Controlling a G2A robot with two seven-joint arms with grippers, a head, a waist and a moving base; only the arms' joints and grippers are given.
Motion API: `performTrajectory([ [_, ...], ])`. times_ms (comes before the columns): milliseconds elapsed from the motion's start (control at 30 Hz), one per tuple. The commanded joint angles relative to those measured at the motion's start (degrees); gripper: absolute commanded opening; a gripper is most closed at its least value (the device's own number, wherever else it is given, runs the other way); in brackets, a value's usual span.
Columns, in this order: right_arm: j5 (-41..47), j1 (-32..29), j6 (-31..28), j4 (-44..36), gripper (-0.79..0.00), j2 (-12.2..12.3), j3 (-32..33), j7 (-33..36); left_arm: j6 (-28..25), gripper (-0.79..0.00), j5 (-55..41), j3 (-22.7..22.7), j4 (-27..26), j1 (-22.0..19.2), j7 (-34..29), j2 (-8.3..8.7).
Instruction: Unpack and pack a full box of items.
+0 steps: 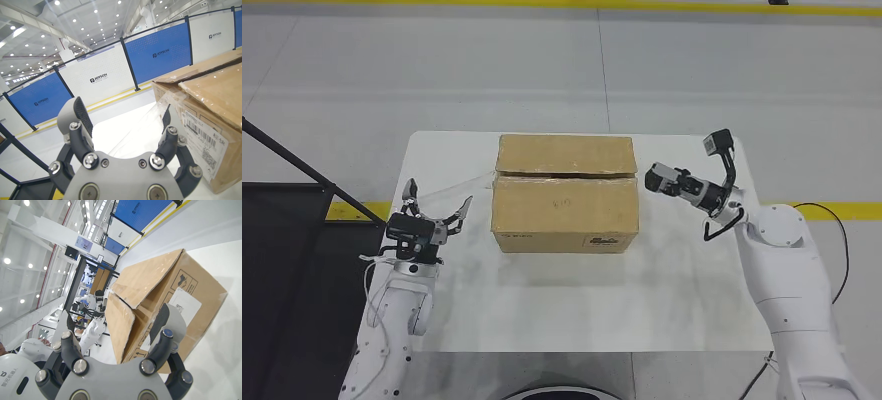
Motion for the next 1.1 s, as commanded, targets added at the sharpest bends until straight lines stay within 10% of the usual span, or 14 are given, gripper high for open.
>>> performTrajectory([
  [0, 0.5, 0.1, 0.3, 0.1, 0.000, 0.0, -0.6, 0.7, -0.1, 0.000, 0.3, 0.2, 0.2, -0.2, 0.0, 0.02],
  [533, 19.0, 3.5, 2.4, 3.8, 0.000, -0.4, -3.1, 16.6, -5.1, 0.000, -1.5, 0.1, -0.2, 0.2, 5.1, 0.43],
  [1067, 16.2, -7.2, 9.9, -21.2, 0.000, 5.7, -2.9, 24.1, -15.4, 0.000, 7.5, -1.6, -2.1, 3.2, 18.7, 2.35],
])
